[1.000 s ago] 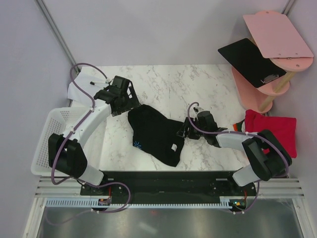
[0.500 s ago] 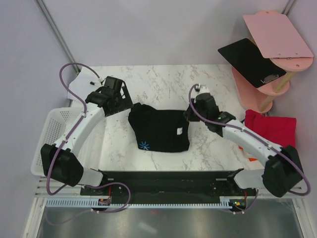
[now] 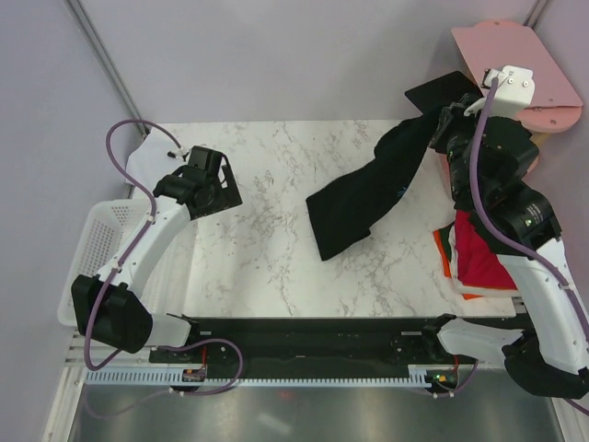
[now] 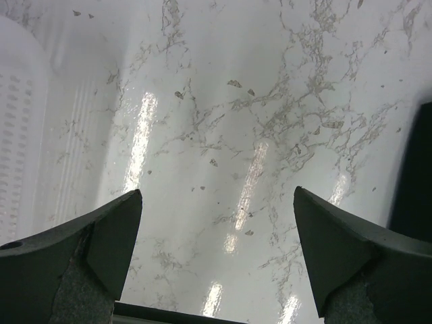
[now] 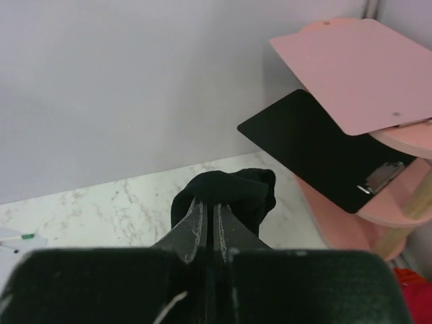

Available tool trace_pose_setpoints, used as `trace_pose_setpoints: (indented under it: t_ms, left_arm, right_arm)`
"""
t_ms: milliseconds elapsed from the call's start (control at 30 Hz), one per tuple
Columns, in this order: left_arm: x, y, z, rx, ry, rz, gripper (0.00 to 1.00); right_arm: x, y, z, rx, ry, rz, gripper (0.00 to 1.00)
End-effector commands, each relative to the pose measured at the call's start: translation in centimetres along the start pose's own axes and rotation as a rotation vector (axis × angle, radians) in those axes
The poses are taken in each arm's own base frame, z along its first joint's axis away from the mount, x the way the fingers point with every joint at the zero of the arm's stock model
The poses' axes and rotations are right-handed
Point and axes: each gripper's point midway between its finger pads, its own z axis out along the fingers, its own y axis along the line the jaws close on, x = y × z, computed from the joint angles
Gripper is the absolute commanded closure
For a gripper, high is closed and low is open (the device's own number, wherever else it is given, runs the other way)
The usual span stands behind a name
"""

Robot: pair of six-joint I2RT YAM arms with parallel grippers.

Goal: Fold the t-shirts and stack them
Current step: Flatten out the tshirt

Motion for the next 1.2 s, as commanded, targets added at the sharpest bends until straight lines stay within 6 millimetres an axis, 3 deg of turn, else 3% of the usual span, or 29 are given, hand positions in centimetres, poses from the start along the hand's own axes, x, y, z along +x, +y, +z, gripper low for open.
trace_pose_setpoints:
  t_ms: [0,200,333,467,600,700,800,833,900,933,1033,1067,1133,1167]
  left_arm:
    - [-0.2,1.2,-0.4,-0.028,-0.023,0.043,0.0]
    - [-0.2,2.1,-0.6,-0.043,-0.024,0.051,0.0]
    - [-0.5,2.6,-0.6,-0.05,-0.026,0.046,0.0]
    - [0.0,2.6,0.0,-0.053,-0.003,0.05,0.0]
    - [0.5,2.8,0.4,-0.062,0.013,0.053,0.0]
    - [0.6,3.2,0.1,-0.072,0.001,0.052,0.0]
    - [0.1,3.3,-0.6,-0.065,-0.023,0.047,0.0]
    - [-0.1,3.3,-0.9,-0.06,-0.033,0.045,0.0]
    - [-0.6,3.4,-1.7,-0.05,-0.058,0.038,0.0]
    - [-0.9,3.5,-2.0,-0.046,-0.069,0.036,0.0]
    - [-1.6,3.9,-2.9,-0.05,-0.096,0.03,0.0]
    - [-1.7,4.3,-3.1,-0.056,-0.1,0.026,0.0]
    - [-2.1,4.7,-3.5,-0.06,-0.109,0.019,0.0]
    - [-2.3,5.2,-3.5,-0.073,-0.112,0.009,0.0]
  right_arm:
    - [-2.7,-2.2,-0.5,0.102,-0.039,-0.086,1.0]
    - [-7.1,-2.4,-0.2,0.153,-0.116,-0.077,1.0]
    - [-11.2,-3.7,-1.8,0.18,-0.206,-0.091,1.0]
    - [-12.9,-4.5,-2.3,0.219,-0.245,-0.106,1.0]
    - [-11.5,-2.8,-0.8,0.17,-0.219,-0.123,1.0]
    - [-8.1,1.1,1.8,0.038,-0.151,-0.137,1.0]
    - [-2.2,6.3,5.0,-0.139,-0.026,-0.158,1.0]
    - [1.6,8.3,6.6,-0.193,0.054,-0.174,1.0]
    - [5.7,11.3,7.9,-0.294,0.142,-0.142,1.0]
    - [10.0,14.1,8.3,-0.409,0.237,-0.149,1.0]
    - [16.8,19.5,7.1,-0.553,0.352,-0.159,1.0]
    - [18.3,22.2,5.1,-0.617,0.368,-0.179,1.0]
    - [21.1,24.8,3.4,-0.658,0.402,-0.205,1.0]
    - [22.2,27.1,0.9,-0.713,0.419,-0.217,1.0]
